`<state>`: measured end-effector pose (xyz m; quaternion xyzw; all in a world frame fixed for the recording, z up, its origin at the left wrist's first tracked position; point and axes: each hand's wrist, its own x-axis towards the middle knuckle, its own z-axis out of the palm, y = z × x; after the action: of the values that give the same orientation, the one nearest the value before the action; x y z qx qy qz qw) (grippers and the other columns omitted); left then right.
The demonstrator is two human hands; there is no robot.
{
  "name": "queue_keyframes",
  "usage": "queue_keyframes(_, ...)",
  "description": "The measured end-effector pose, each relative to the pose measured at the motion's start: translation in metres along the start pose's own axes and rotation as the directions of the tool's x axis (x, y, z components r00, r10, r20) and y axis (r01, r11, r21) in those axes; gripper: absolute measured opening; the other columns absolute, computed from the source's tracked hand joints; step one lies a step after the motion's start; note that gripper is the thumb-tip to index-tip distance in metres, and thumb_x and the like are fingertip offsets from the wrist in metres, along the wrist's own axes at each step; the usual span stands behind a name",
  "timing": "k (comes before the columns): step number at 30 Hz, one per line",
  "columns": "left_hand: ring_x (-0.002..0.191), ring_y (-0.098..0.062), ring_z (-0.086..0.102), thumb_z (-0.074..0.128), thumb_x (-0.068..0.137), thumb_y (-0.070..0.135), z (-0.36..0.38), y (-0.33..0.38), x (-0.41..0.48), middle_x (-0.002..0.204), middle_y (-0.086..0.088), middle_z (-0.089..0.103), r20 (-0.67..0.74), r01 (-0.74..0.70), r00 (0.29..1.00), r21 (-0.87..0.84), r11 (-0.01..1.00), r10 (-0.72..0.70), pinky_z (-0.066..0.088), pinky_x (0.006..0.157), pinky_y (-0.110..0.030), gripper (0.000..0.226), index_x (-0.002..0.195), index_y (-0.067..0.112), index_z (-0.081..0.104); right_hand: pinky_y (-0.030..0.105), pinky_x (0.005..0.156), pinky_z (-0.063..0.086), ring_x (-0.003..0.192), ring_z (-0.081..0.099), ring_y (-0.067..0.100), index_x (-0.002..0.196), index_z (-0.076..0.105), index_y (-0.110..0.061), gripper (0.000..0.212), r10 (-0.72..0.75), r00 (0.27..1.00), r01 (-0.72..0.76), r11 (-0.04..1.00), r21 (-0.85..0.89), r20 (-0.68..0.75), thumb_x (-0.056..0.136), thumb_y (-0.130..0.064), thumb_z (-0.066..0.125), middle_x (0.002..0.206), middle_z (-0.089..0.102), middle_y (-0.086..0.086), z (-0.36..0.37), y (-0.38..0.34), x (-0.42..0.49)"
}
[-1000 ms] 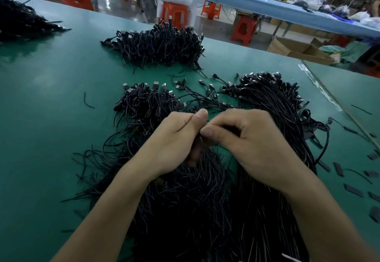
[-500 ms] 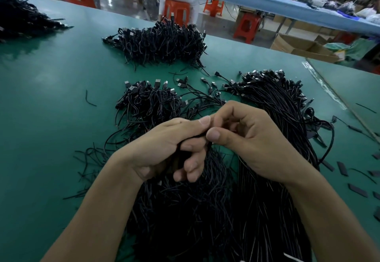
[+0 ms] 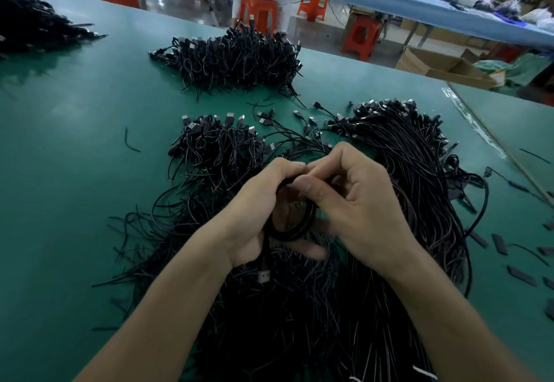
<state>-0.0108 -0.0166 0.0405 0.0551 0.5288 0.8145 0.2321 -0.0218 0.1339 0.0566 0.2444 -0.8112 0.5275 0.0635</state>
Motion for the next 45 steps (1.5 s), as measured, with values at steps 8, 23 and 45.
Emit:
queue_keyframes(8, 0.030, -0.007, 0.028, 0.032, 0.103, 0.057, -0.004, -0.002, 0.001, 0.043, 0.004, 0.047, -0.153, 0.011, 0.987, 0.380, 0.925, 0.051, 0.021, 0.034, -0.014, 0.054, 0.077, 0.031, 0.071, 0.045, 0.065, 0.059, 0.068, 0.069, 0.019, 0.078, 0.066, -0.024, 0.014, 0.019, 0.999, -0.017, 0.999, -0.031, 0.040, 0.083, -0.024, 0.079, 0.074, 0.072, -0.001, -0.014, 0.010, 0.008)
queue_keyframes(23, 0.043, -0.003, 0.026, 0.029, 0.094, 0.067, -0.028, -0.005, 0.011, 0.058, 0.006, 0.031, -0.378, -0.134, 0.866, 0.455, 0.880, 0.327, 0.027, 0.038, -0.012, 0.058, 0.074, 0.013, 0.040, 0.040, 0.071, 0.059, 0.073, 0.064, 0.017, 0.080, 0.065, -0.024, 0.027, 0.554, 0.780, -0.217, 0.676, -0.704, 0.292, 0.088, -0.050, 0.067, 0.080, 0.064, -0.003, 0.007, 0.033, -0.017)
queue_keyframes(45, 0.029, -0.006, 0.025, 0.038, 0.099, 0.025, -0.006, -0.003, 0.006, 0.037, 0.006, 0.036, -0.284, -0.210, 0.918, 0.242, 0.947, 0.276, 0.021, 0.035, -0.016, 0.044, 0.063, 0.017, 0.062, 0.017, 0.059, 0.050, 0.067, 0.066, 0.008, 0.085, 0.065, -0.009, 0.011, 0.327, 0.887, -0.049, 0.771, 0.635, -0.328, 0.080, -0.007, 0.074, 0.076, 0.072, 0.000, 0.029, -0.015, 0.008)
